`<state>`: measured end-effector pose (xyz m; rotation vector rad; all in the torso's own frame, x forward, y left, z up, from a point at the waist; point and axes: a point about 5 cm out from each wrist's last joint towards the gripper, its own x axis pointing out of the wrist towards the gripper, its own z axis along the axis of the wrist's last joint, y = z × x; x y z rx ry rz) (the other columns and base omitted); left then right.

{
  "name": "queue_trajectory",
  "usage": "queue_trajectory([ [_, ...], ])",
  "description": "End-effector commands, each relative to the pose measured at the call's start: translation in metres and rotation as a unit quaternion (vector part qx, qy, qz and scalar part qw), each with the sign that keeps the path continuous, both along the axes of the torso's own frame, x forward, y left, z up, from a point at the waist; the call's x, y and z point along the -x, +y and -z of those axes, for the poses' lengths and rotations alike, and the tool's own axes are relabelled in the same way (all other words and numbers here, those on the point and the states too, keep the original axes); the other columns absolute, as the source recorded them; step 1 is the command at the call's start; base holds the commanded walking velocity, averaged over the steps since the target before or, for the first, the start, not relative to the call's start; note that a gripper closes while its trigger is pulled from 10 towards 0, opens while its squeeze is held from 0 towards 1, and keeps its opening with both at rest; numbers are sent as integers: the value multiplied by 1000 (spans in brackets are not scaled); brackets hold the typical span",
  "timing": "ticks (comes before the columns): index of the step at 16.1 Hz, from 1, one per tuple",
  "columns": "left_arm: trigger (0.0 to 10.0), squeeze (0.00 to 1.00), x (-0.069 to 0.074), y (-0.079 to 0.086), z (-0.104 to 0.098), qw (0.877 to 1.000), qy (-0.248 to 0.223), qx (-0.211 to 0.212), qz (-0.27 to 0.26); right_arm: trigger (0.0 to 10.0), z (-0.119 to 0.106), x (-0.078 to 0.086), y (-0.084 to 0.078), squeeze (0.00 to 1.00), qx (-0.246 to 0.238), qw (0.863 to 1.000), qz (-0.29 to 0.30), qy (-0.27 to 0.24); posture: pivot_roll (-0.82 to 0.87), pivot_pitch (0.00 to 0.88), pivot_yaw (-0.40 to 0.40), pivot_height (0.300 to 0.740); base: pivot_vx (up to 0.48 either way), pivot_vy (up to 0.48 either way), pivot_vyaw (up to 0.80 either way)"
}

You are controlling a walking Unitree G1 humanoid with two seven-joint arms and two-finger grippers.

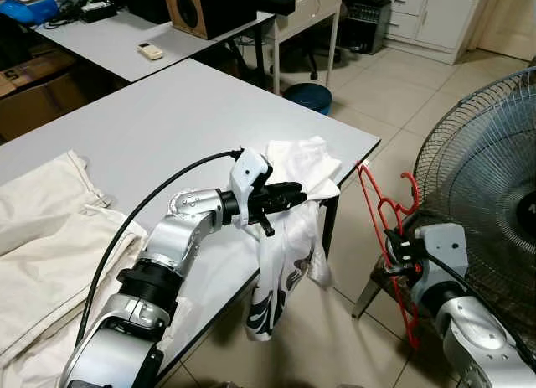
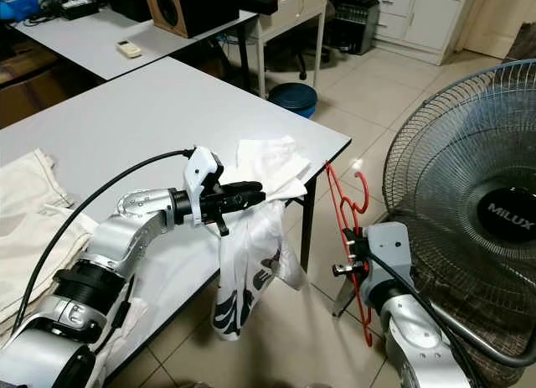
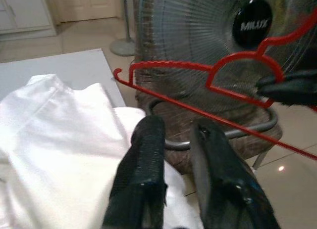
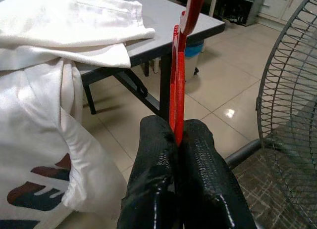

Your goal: Hang hanger

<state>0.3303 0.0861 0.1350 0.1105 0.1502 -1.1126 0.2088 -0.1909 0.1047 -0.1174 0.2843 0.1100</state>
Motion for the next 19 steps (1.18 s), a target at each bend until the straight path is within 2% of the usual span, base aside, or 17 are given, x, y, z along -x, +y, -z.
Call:
queue_trajectory([
  [1, 10000, 1000, 0, 5, 6, 1000, -10, -24, -15, 10000, -3, 2, -1, 0, 1, 1000, 4, -1, -234, 38, 107, 740, 0, 0, 0],
  [5, 10000, 1000, 5, 5, 24, 998, -10, -54, -24, 10000, -3, 4, -1, 0, 0, 1000, 6, 2, -238, 46, 112, 740, 0, 0, 0],
  [6, 10000, 1000, 5, 5, 29, 997, -8, -72, -32, 10000, -3, 5, -1, 0, 0, 1000, 7, 3, -238, 47, 114, 740, 0, 0, 0],
  [7, 10000, 1000, 3, 7, 38, 991, -16, -120, -51, 10000, -3, 5, 0, 0, 0, 1000, 8, 3, -239, 47, 115, 740, 0, 0, 0],
  [8, 10000, 557, 0, 12, 45, 983, -29, -165, -71, 10000, -3, 5, 0, 0, -1, 1000, 9, 2, -241, 47, 116, 740, 0, 0, 0],
  [9, 10000, 0, -2, 16, 48, 979, -33, -188, -78, 10000, -3, 5, 0, 0, -1, 1000, 9, 3, -241, 47, 118, 740, 0, 0, 0],
  [10, 6039, 0, -2, 18, 49, 976, -35, -199, -82, 10000, -3, 6, 0, 0, -1, 1000, 9, 3, -241, 47, 118, 740, 0, 0, 0],
  [11, 4745, 0, -3, 19, 49, 975, -36, -202, -81, 10000, -3, 5, 0, 0, -1, 1000, 10, 3, -240, 46, 118, 740, 0, 0, 0],
  [12, 157, 0, -3, 19, 49, 974, -41, -208, -80, 10000, -3, 5, 0, 0, -1, 1000, 10, 3, -240, 46, 118, 740, 0, 0, 0],
  [13, 0, 0, -3, 20, 51, 971, -52, -223, -74, 10000, -3, 5, 1, 0, -1, 1000, 10, 2, -240, 46, 118, 740, 0, 0, 0],
  [19, 0, 0, -5, 22, 53, 969, -55, -221, -90, 10000, -2, 3, 2, 0, -2, 1000, 9, 0, -238, 37, 123, 740, 0, 0, 0],
])
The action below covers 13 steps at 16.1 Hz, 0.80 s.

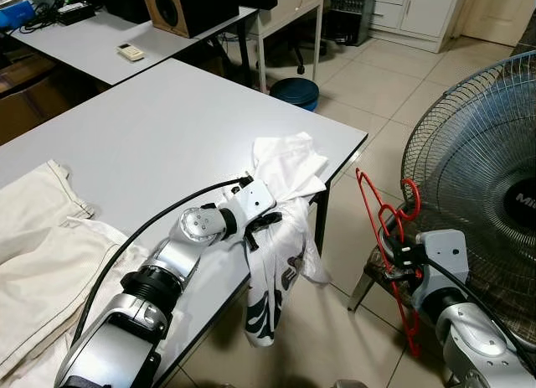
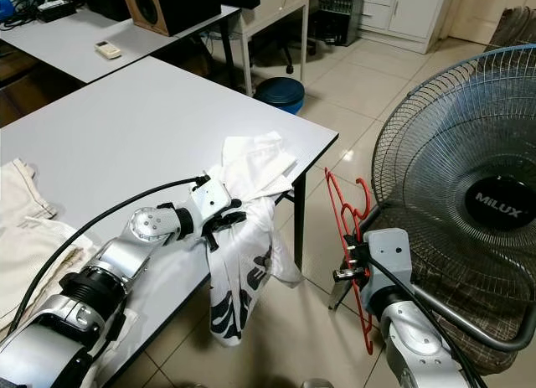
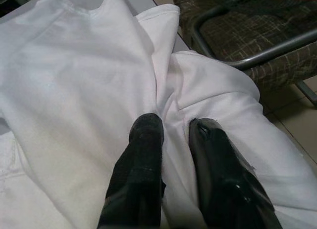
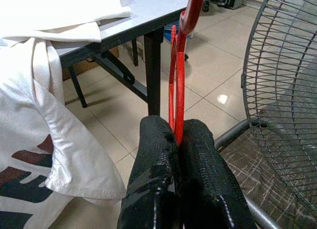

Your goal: Hang hanger

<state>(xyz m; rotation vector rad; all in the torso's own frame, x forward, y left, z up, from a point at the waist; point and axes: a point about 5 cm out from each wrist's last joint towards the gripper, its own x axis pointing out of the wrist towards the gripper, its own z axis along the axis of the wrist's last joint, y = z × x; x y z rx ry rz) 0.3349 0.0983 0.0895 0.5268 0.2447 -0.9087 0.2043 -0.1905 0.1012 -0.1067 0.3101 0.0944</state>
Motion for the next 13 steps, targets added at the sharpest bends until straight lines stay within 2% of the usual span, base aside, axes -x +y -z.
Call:
queue_trajectory([
  [1, 0, 0, 0, 10, 8, 999, 14, -21, -22, 10000, -6, -1, 2, 0, 1, 1000, 0, -12, -238, 37, 123, 740, 0, 0, 0],
  [3, 0, 0, -2, 12, 8, 999, 10, -18, -37, 10000, -6, -1, 3, 0, 1, 1000, 0, -13, -240, 35, 124, 740, 0, 0, 0],
  [6, 0, 0, -11, 20, 5, 995, -8, -14, -95, 10000, -5, -1, 5, 0, 2, 1000, -2, -14, -242, 26, 123, 740, 0, 0, 0],
  [9, 0, 0, -35, 37, -18, 982, -62, -12, -179, 10000, -7, -4, 4, 0, 3, 1000, -2, -17, -244, 17, 123, 740, 0, 0, 0],
  [10, 0, 0, -49, 51, -39, 968, -101, -20, -229, 10000, -7, -5, 3, 0, 5, 1000, -1, -19, -244, 17, 123, 740, 0, 0, 0],
  [11, 0, 0, -53, 56, -46, 962, -115, -23, -246, 10000, -7, -5, 2, 0, 5, 1000, -1, -19, -244, 17, 123, 740, 0, 0, 0],
  [12, 0, 0, -66, 74, -74, 939, -164, -34, -300, 10000, -8, -6, 1, 0, 7, 1000, 0, -20, -249, 8, 115, 740, 0, 0, 0],
  [13, 0, 0, -72, 84, -95, 925, -196, -40, -324, 10000, -8, -7, 1, 0, 8, 1000, -1, -21, -249, 8, 115, 740, 0, 0, 0],
])
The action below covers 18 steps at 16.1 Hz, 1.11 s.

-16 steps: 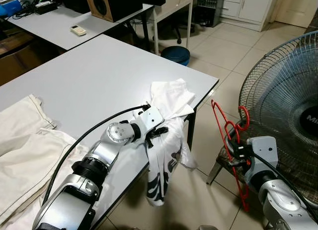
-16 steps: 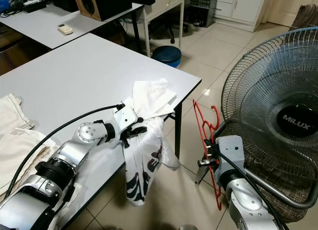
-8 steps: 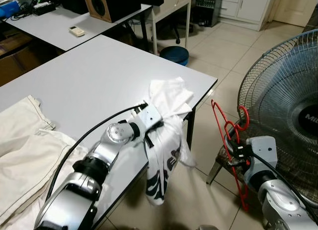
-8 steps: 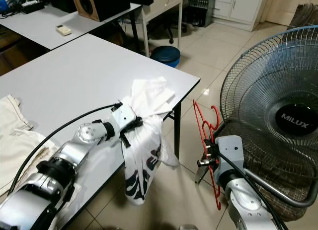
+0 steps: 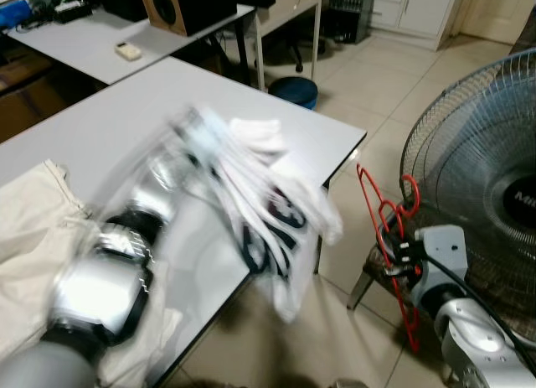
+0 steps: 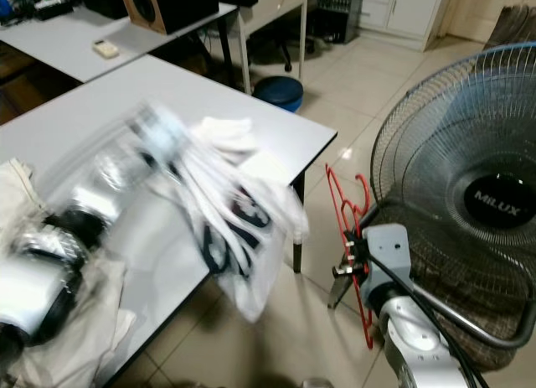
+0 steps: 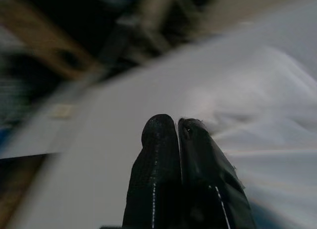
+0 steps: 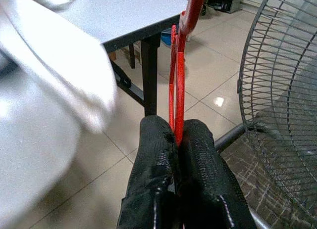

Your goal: Hang hanger

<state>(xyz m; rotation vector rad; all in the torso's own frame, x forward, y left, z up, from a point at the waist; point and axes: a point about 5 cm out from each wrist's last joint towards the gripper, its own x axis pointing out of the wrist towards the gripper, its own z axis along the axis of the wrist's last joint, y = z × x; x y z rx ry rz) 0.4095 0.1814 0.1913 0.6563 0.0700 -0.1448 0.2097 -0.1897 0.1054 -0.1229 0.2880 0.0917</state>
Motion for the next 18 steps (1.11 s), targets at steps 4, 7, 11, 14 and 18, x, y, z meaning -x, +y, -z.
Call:
queue_trajectory([
  [4, 0, 0, -10, 33, -74, 991, -94, -73, -55, 10000, -5, -4, -2, 0, 4, 1000, -1, -12, -249, 5, 111, 740, 0, 0, 0],
  [7, 10000, 0, -6, 10, -24, 996, 35, -70, 37, 10000, -5, -5, 0, 0, 3, 1000, -5, -10, -247, 10, 103, 740, 0, 0, 0],
  [11, 10000, 1000, 6, 5, 24, 992, 108, -51, 50, 10000, -5, -5, 1, 0, 3, 1000, -11, -7, -247, 10, 103, 740, 0, 0, 0],
  [14, 10000, 1000, 4, 36, 4, 996, 69, -46, -21, 10000, -4, -3, 0, 0, 4, 1000, -13, -4, -251, 22, 95, 740, 0, 0, 0],
  [18, 10000, 1000, 5, 55, -5, 994, 55, 66, -71, 10000, -3, -4, 0, 0, 5, 1000, -12, -1, -243, 20, 91, 740, 0, 0, 0],
])
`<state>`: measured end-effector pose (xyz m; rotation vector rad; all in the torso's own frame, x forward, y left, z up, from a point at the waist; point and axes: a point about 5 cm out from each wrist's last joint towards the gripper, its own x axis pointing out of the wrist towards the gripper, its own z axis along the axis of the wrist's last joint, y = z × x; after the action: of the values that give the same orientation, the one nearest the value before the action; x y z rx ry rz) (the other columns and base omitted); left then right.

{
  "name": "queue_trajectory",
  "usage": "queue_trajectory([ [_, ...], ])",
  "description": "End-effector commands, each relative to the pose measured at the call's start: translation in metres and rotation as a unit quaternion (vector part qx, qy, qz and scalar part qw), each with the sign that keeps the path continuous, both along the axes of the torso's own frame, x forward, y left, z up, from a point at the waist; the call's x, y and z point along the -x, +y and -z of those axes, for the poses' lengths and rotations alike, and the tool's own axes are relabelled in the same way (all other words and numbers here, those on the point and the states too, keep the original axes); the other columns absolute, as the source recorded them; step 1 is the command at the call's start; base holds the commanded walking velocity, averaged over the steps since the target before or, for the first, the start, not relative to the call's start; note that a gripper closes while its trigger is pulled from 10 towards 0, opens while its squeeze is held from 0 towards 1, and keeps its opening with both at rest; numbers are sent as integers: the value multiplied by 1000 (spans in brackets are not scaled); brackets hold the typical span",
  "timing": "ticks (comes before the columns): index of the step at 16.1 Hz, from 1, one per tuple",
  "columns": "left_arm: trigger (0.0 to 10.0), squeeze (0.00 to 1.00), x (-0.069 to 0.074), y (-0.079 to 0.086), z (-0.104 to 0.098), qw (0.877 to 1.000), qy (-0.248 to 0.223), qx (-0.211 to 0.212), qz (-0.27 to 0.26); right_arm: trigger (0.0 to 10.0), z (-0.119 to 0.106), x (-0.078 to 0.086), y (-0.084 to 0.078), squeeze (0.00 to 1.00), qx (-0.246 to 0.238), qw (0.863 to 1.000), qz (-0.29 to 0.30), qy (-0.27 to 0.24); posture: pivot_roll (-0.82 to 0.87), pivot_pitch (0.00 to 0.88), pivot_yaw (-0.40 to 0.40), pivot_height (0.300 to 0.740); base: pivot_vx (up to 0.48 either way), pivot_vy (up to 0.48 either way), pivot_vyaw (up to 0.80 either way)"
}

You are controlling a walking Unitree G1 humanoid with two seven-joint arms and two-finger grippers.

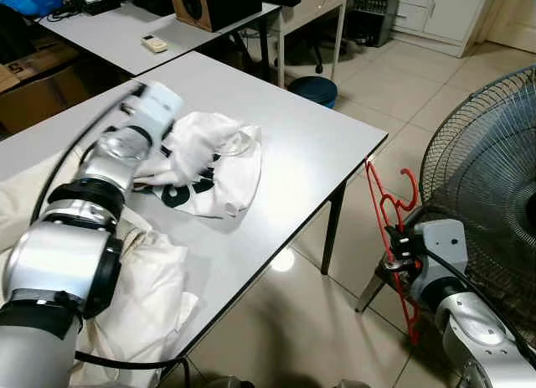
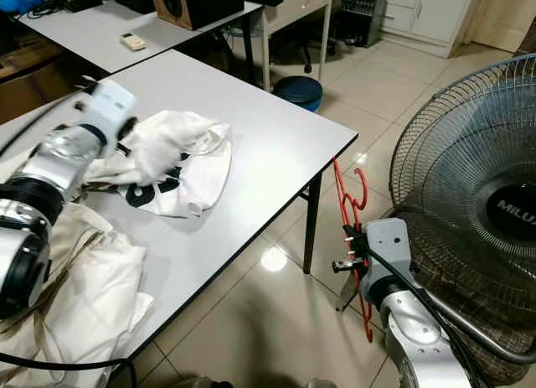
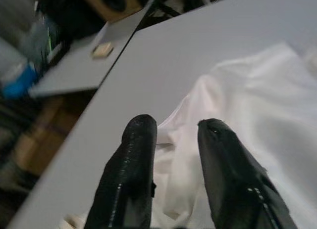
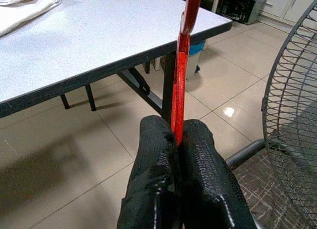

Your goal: Hang hanger

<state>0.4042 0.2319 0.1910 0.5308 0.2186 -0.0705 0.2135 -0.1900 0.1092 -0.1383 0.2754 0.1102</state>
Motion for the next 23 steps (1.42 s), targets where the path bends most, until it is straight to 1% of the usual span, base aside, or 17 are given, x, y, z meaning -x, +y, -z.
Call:
queue_trajectory([
  [1, 10000, 1000, 0, 7, -3, 998, 1, 61, -21, 10000, 1, -1, 0, 0, 1, 1000, -2, 8, -243, 20, 91, 740, 0, 0, 0],
  [2, 10000, 1000, 4, 4, 8, 994, 45, 98, 2, 10000, 2, -1, 1, 0, 1, 1000, -3, 9, -243, 20, 91, 740, 0, 0, 0],
  [3, 10000, 776, 5, 0, 14, 991, 68, 109, 22, 10000, 2, -1, 1, 0, 1, 1000, -3, 10, -243, 20, 91, 740, 0, 0, 0],
  [4, 10000, 0, 6, -10, 17, 988, 78, 109, 81, 10000, 2, 0, 0, 0, 1, 1000, -1, 9, -243, 20, 91, 740, 0, 0, 0],
  [5, 10000, 0, 6, -16, 16, 984, 75, 114, 117, 10000, 2, 1, 0, 0, 1, 1000, 1, 9, -248, 21, 105, 740, 0, 0, 0],
  [6, 10000, 0, 10, -31, 14, 965, 68, 136, 215, 10000, 2, 3, -2, 0, 0, 1000, 8, 9, -251, 20, 118, 740, 0, 0, 0],
  [7, 10000, 0, 14, -37, 16, 951, 73, 146, 263, 10000, 2, 4, -2, 0, -1, 1000, 10, 9, -251, 20, 118, 740, 0, 0, 0],
  [9, 10000, 0, 28, -48, 39, 923, 127, 111, 344, 10000, 4, 5, 0, 0, -4, 1000, 11, 9, -243, 20, 120, 740, 0, 0, 0],
  [11, 10000, 0, 34, -51, 55, 920, 158, 77, 351, 10000, 4, 4, 1, 0, -6, 1000, 9, 9, -243, 20, 121, 740, 0, 0, 0],
  [13, 10000, 0, 42, -50, 74, 918, 185, 18, 349, 10000, 4, 3, 1, 0, -7, 1000, 8, 8, -241, 19, 121, 740, 0, 0, 0],
  [15, 10000, 0, 45, -49, 78, 917, 191, 9, 351, 10000, 4, 3, 1, 0, -7, 1000, 7, 8, -241, 19, 121, 740, 0, 0, 0],
  [16, 10000, 0, 50, -46, 85, 911, 207, 4, 356, 10000, 4, 3, 1, 0, -7, 1000, 7, 9, -239, 17, 121, 740, 0, 0, 0],
  [18, 9725, 0, 57, -46, 91, 902, 227, 23, 366, 10000, 5, 4, 2, 0, -7, 1000, 7, 10, -237, 16, 122, 740, 0, 0, 0],
  [19, 6392, 0, 59, -46, 93, 900, 231, 19, 368, 10000, 5, 3, 2, 0, -8, 1000, 7, 10, -237, 15, 124, 740, 0, 0, 0],
  [20, 3765, 0, 63, -45, 99, 894, 249, -4, 373, 10000, 5, 3, 3, 0, -8, 1000, 6, 10, -238, 12, 125, 740, 0, 0, 0],
  [21, 3961, 0, 65, -44, 103, 890, 265, -7, 371, 10000, 5, 3, 3, 0, -9, 1000, 6, 10, -237, 12, 125, 740, 0, 0, 0],
  [23, 3020, 0, 68, -44, 108, 890, 277, -4, 362, 10000, 5, 3, 3, 0, -8, 1000, 6, 9, -238, 10, 126, 740, 0, 0, 0],
])
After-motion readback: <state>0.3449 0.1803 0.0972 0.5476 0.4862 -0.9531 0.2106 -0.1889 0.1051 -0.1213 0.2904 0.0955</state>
